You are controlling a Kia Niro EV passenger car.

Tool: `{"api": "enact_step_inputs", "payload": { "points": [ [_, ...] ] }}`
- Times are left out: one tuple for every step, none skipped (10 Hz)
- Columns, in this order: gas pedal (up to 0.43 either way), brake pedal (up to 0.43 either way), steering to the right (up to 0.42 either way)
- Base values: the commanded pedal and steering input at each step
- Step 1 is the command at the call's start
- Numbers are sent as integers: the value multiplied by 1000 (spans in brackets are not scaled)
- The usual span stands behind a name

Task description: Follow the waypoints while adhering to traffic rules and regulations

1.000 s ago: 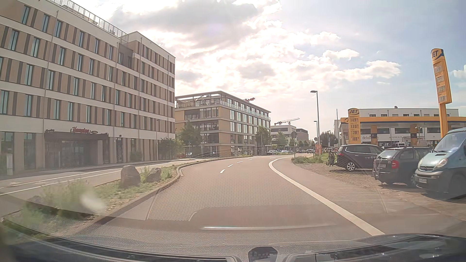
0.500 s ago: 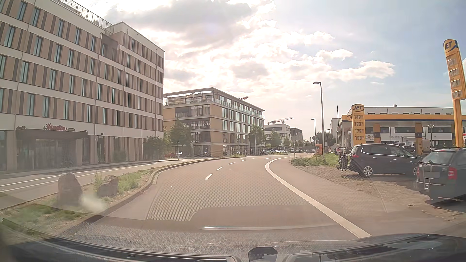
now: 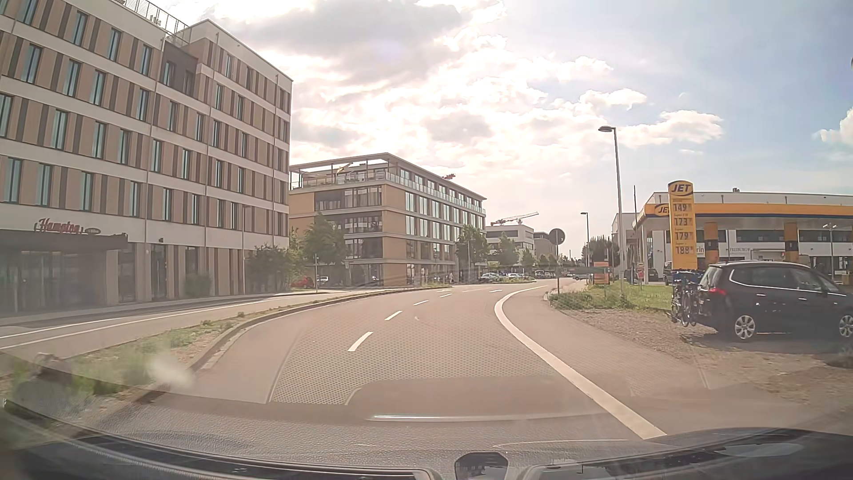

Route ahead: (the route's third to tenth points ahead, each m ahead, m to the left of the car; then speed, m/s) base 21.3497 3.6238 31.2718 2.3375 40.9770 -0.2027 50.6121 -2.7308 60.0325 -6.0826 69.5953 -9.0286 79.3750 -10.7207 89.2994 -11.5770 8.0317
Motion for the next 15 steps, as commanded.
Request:
{"api": "enact_step_inputs", "payload": {
  "points": [
    [118,0,-3],
    [118,0,-3],
    [118,0,-3],
    [110,0,-3],
    [98,0,-2],
    [79,0,0],
    [67,0,0],
    [67,0,0],
    [67,0,2],
    [67,0,3],
    [67,0,5],
    [67,0,6],
    [67,0,10],
    [67,0,15],
    [67,0,20]
  ]
}}
